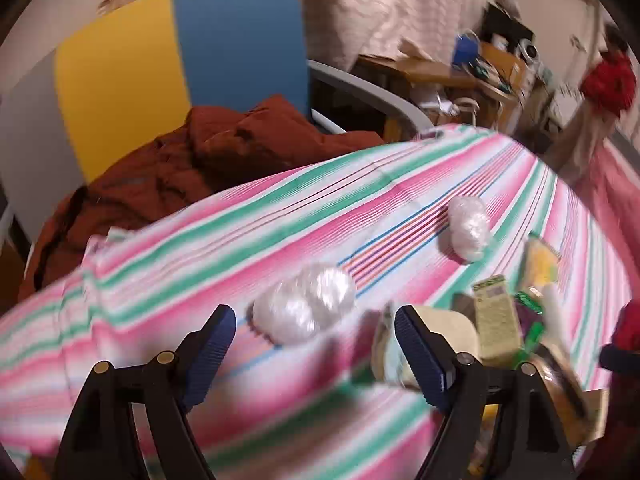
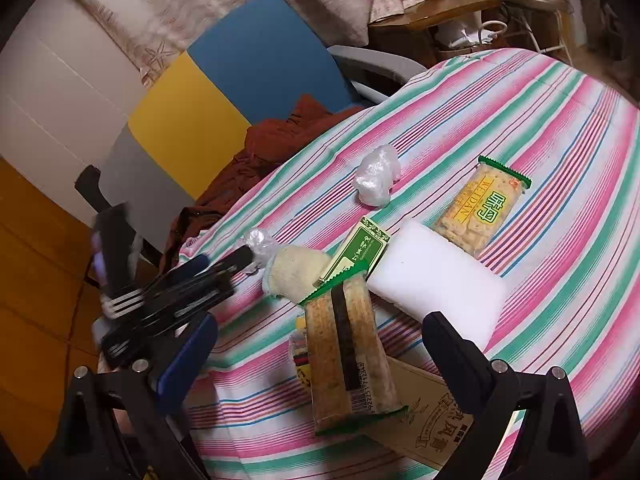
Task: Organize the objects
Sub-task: 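Grasp the white plastic-bag ball with the left tool, then grasp the green-topped cracker packet with the right tool while the left tool holds the bag ball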
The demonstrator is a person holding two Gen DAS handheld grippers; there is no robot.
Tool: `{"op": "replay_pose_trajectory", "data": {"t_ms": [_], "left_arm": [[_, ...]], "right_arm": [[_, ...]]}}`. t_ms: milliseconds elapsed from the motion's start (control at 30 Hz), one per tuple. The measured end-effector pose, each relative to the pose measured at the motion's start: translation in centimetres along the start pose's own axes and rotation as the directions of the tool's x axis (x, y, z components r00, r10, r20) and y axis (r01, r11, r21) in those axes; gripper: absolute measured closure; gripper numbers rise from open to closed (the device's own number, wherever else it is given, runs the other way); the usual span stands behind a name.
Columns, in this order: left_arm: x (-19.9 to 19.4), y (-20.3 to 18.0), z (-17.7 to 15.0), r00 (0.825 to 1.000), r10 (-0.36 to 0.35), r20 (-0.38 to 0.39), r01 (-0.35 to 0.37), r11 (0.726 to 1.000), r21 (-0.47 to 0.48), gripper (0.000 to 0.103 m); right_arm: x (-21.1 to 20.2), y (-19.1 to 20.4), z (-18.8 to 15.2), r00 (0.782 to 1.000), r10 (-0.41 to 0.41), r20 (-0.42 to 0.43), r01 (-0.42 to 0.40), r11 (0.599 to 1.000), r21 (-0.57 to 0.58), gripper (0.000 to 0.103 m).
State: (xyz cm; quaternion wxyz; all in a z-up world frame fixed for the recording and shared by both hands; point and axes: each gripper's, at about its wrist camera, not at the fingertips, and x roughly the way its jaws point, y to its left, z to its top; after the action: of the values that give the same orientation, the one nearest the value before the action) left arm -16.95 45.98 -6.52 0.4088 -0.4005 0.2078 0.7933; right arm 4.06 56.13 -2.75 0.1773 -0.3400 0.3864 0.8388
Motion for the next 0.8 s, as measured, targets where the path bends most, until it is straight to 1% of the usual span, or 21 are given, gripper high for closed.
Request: {"op": "replay_pose_trajectory", "data": {"t_ms": [67,133,167,200,233,267,300,367,433,533,600,700,800], "left_arm": [[1.5,-0.1,0.7,1.000,0.016,-0.011,-0.016,0.999,0.028,0.020],[2.7,0.1,1.0,0.999,0.008,-0.032,-0.008,1.000,0.019,0.021],[3.5,0.2,1.1,0.999,-0.003,-0.051,0.004,1.000,0.010,0.032],[4.2,0.6,0.9,0.997,-0.015,-0.074,0.015,1.000,-0.010,0.041],[4.5,0.9,0.7,0.996,-0.024,-0.083,0.021,0.999,-0.037,0.042],[4.6,1.4,0.5,0.995,-0.035,-0.088,0.028,0.997,-0.071,0.050],[4.8,1.7,0.2,0.994,-0.048,-0.100,0.038,0.994,-0.099,0.065],[4.1,1.8,-0.9,0.995,-0.039,-0.089,0.028,0.993,-0.118,0.065],[3.4,1.7,-1.7,0.995,-0.035,-0.093,0.023,0.992,-0.127,0.065],[1.9,1.4,-3.2,0.993,-0.037,-0.111,0.019,0.987,-0.159,0.065],[0.6,1.3,-4.2,0.993,-0.050,-0.106,0.028,0.979,-0.200,0.065],[-2.8,0.4,-5.5,0.997,-0.051,-0.054,0.039,0.979,-0.200,0.065],[-6.5,-0.2,-6.8,0.997,-0.073,0.004,0.072,0.975,-0.210,0.065]], "right_arm": [[-0.2,-0.4,0.1,1.000,0.000,0.008,-0.001,1.000,0.018,0.000],[-0.2,-0.6,0.2,1.000,0.003,0.008,-0.003,0.999,0.033,0.000],[-0.2,-0.7,0.2,1.000,0.004,0.008,-0.004,0.999,0.041,0.000],[-0.1,-0.8,0.2,1.000,0.002,0.006,-0.002,0.999,0.046,0.000],[0.0,-0.9,0.2,1.000,-0.001,0.004,0.001,0.999,0.050,0.000],[0.0,-1.0,0.2,1.000,-0.003,0.001,0.003,0.999,0.054,0.000],[0.1,-1.1,0.2,1.000,-0.003,0.002,0.003,0.998,0.059,0.000],[-0.1,-1.5,0.4,1.000,-0.009,0.017,0.008,0.997,0.075,0.000],[-0.6,-2.4,0.7,0.999,-0.009,0.044,0.003,0.993,0.118,0.000],[-1.4,-5.1,1.0,0.996,0.005,0.085,-0.026,0.969,0.247,0.000],[-1.8,-6.9,0.9,0.995,-0.002,0.103,-0.032,0.943,0.332,0.000],[-1.6,-7.9,0.8,0.995,-0.010,0.099,-0.029,0.923,0.385,0.000],[-1.3,-7.6,0.7,0.996,-0.034,0.085,0.000,0.926,0.377,0.000]]}}
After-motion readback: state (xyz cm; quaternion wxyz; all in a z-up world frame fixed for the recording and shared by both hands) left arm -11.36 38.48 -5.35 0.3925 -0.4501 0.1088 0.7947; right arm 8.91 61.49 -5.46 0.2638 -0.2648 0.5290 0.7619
